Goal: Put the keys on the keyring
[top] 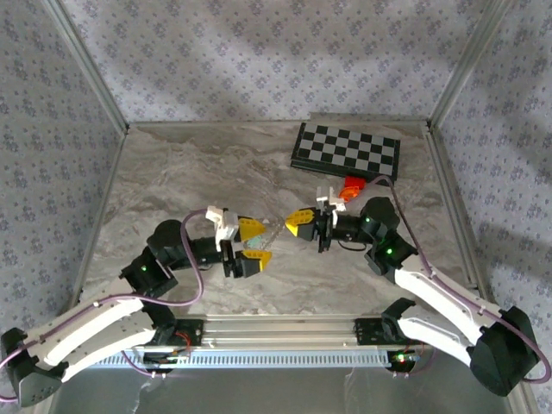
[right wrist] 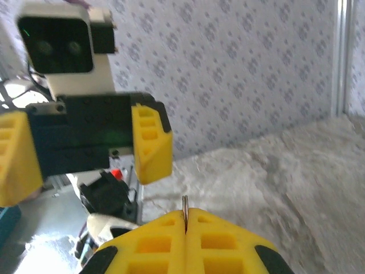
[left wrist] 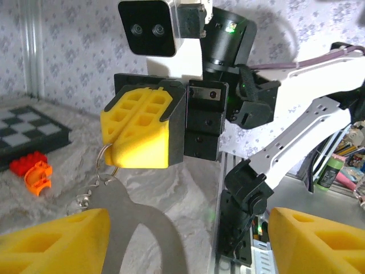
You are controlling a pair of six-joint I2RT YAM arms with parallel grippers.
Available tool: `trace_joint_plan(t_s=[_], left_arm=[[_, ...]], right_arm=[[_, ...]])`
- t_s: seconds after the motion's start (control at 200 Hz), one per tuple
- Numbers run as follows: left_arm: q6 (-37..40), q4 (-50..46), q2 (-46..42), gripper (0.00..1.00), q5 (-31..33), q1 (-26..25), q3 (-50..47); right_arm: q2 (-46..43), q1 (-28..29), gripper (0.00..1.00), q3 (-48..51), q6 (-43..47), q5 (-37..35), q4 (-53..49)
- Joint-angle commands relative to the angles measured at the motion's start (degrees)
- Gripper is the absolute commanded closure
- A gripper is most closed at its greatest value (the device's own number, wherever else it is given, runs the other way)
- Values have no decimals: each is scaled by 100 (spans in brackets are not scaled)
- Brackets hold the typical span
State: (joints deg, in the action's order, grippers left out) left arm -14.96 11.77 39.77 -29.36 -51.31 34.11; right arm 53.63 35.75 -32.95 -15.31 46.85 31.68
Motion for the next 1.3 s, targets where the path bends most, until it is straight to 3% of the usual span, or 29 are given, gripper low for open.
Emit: trace_joint_plan(t_s=[0.0,0.245,0.8,1.294], left_arm=[[248,495,-83,27,-210,-102,44],[505,381,-24,29,-272,-134,305],[910,216,70,33,303,-138,324],[1286,127,53,46,-41,-142,538]], right_arm=[[-102,90,100,-186,-614,304,938],[-167,242,100,-255,-611,226,945],[-151,286,100,-124,-1005,114,1564],[-167,352,100,58,-1118,236,1993]])
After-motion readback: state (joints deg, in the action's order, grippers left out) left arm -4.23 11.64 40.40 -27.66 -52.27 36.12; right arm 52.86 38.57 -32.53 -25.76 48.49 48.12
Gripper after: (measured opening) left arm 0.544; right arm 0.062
